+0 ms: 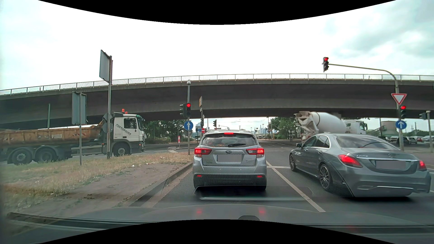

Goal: Follow the waypoints while adhering to traffic rules and regulations

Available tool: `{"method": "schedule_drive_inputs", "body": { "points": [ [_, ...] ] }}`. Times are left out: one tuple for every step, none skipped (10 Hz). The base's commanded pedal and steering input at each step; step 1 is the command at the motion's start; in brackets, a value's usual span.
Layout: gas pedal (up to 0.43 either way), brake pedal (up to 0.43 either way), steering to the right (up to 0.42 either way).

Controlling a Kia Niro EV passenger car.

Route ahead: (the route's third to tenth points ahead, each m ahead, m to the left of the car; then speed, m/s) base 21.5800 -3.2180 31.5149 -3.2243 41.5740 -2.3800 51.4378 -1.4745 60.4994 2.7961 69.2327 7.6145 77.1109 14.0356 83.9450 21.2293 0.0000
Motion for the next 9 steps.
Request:
{"method": "schedule_drive_inputs", "body": {
  "points": [
    [0.000, 0.256, -0.001],
    [0.000, 0.256, -0.001],
    [0.000, 0.256, -0.001],
    [0.000, 0.256, -0.001],
    [0.000, 0.256, -0.001],
    [0.000, 0.256, -0.001],
    [0.000, 0.262, -0.001],
    [0.000, 0.256, -0.001],
    [0.000, 0.256, -0.001]
  ]
}}
